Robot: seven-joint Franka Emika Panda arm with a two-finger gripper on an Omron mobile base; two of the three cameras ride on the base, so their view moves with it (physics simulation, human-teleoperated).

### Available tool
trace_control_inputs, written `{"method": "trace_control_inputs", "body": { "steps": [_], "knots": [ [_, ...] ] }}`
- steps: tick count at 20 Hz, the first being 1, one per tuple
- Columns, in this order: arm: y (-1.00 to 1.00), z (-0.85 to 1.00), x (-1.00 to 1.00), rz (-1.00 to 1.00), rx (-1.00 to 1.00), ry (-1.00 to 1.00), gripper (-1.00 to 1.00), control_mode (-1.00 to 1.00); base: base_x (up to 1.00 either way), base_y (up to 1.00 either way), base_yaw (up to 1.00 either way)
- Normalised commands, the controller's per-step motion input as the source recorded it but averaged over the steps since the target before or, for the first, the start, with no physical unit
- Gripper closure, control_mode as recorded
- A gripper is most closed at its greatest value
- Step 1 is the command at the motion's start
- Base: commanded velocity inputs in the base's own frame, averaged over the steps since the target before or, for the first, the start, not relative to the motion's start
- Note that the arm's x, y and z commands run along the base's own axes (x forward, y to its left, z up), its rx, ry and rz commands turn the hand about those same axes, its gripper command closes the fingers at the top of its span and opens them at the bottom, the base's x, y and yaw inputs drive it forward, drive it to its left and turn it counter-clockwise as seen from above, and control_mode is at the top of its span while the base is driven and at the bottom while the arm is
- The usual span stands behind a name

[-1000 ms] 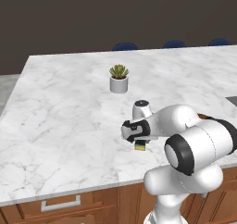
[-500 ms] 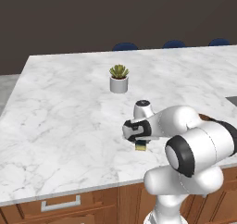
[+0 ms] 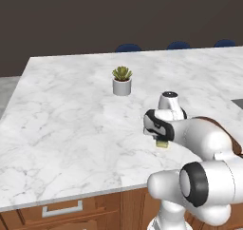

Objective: Pick up the sponge from the counter and clean the cutting board by briefly scrubbing or pressing down on the cutting board. Once finished, release the sponge.

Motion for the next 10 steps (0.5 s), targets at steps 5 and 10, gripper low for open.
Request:
{"method": "trace_control_inputs", "body": {
  "steps": [5, 10],
  "knots": [
    [-0.93, 0.53, -0.12, 0.0, 0.04, 0.01, 1.0, -1.0, 0.0, 0.0, 0.0],
    [-1.0, 0.16, -0.23, 0.0, 0.0, 0.0, 1.0, -1.0, 0.0, 0.0, 0.0]
  ]
}}
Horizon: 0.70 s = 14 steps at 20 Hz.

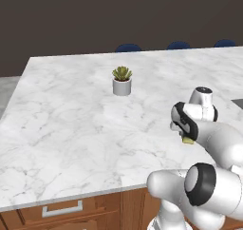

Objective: Pick up the sponge from the counter and clean the cutting board by briefly scrubbing or pressing down on the cutting board. Once finished, release the sponge.

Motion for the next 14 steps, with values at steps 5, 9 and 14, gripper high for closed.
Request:
{"method": "trace_control_inputs", "body": {
  "steps": [5, 9, 14],
  "knots": [
    [-0.97, 0.01, -0.23, -0.02, 0.0, -0.01, 1.0, -1.0, 0.0, 0.0, 0.0],
    [-0.72, -0.06, -0.03, -0.02, 0.0, 0.0, 1.0, -1.0, 0.0, 0.0, 0.0],
    [-0.32, -0.09, 0.09, -0.01, 0.0, 0.0, 1.0, -1.0, 0.0, 0.0, 0.0]
  ]
}}
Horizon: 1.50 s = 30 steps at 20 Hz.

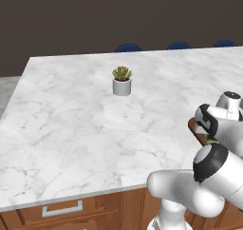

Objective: Pick up the sponge from the counter and clean the cutting board by briefly scrubbing or pressing down on the cutting board. Once finished, release the sponge.

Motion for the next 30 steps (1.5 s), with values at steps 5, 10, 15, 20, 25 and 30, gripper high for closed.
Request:
{"method": "trace_control_inputs", "body": {
  "steps": [5, 10, 15, 20, 25, 30],
  "knots": [
    [-0.4, -0.09, 0.0, 0.0, 0.0, 0.0, 1.0, -1.0, 0.0, 0.0, 0.0],
    [-0.47, -0.21, 0.0, 0.0, 0.0, 0.0, 1.0, -1.0, 0.0, 0.0, 0.0],
    [-0.32, -0.2, 0.0, 0.0, 0.0, 0.0, 1.0, -1.0, 0.0, 0.0, 0.0],
    [-0.09, -0.19, 0.0, 0.0, 0.0, 0.0, 1.0, -1.0, 0.0, 0.0, 0.0],
    [-0.01, -0.24, -0.02, 0.0, 0.0, 0.0, 1.0, -1.0, 0.0, 0.0, 0.0],
    [0.0, -0.16, -0.02, -0.01, 0.01, 0.0, 1.0, -1.0, 0.0, 0.0, 0.0]
  ]
}}
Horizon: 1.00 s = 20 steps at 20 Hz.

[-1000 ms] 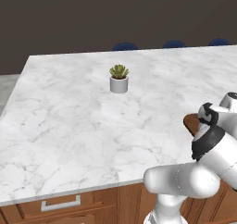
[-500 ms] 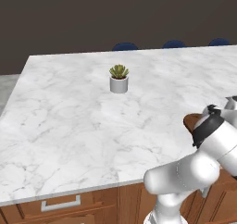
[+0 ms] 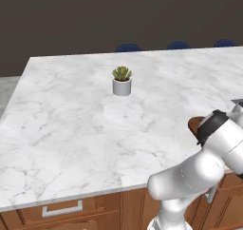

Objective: Pick up the sponge from the counter and clean the cutting board by briefly scrubbing or pressing down on the cutting board. Once finished, release the sponge.

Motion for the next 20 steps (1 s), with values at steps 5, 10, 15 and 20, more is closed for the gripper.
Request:
{"method": "trace_control_inputs", "body": {
  "steps": [5, 10, 15, 20],
  "knots": [
    [0.0, -0.11, 0.0, 0.0, 0.0, 0.0, 1.0, -1.0, 0.0, 0.0, 0.0],
    [0.0, -0.04, -0.02, 0.0, 0.03, 0.01, 1.0, -1.0, 0.0, 0.0, 0.0],
    [0.1, -0.09, -0.06, 0.0, 0.04, 0.01, 1.0, -1.0, 0.0, 0.0, 0.0],
    [0.26, -0.02, 0.0, 0.0, 0.04, 0.0, 1.0, -1.0, 0.0, 0.0, 0.0]
  ]
}}
